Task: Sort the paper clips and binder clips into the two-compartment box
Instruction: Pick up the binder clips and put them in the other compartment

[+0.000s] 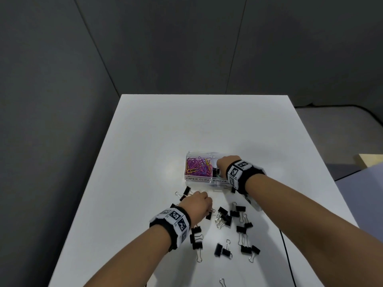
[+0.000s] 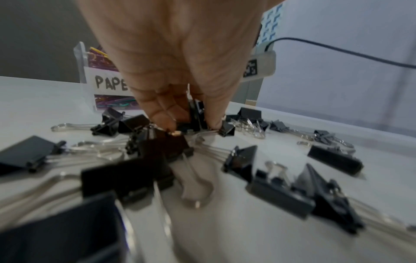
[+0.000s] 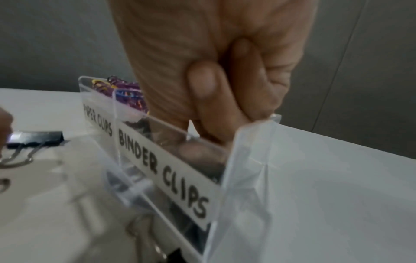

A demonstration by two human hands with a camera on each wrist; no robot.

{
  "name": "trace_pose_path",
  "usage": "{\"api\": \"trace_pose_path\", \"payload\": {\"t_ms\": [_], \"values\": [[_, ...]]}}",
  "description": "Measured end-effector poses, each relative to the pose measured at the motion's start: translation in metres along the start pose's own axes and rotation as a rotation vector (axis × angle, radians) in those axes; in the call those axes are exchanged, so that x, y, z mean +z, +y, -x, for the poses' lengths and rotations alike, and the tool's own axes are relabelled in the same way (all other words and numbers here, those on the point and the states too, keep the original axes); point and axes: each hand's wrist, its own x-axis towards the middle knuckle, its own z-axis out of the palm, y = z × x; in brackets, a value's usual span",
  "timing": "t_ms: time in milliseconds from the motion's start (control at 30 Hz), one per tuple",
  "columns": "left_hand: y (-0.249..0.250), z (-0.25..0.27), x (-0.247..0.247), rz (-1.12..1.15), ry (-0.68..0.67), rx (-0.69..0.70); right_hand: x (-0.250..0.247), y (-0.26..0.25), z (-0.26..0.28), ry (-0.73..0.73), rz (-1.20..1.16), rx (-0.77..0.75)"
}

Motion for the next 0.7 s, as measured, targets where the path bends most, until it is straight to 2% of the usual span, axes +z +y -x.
{"api": "trace_pose_path", "payload": {"t_ms": [233,367,500,633,700], "values": [[-0.003,-0.002,-0.002,0.100,-0.038,-0.024,-0.003,0.002,0.002,-0.044,-0.053,-0.003],[-0.003,0.002,-0.010,0.221,0.095,0.000,-0.003,0.001,0.007,0.009,-0.010,-0.058],[-0.020,0.011,-0.018,0.235,0.158,-0.087,-0.010,0.005,0.012,0.033,0.066,-0.035],[-0.047,0.020,-0.012,0.144,0.056,-0.230,-0.021,0.017,0.023,0.067,0.062,-0.007],[-0.056,0.023,-0.007,0.186,0.007,-0.272,-0.028,0.019,0.029,0.089,0.040,0.011]]}}
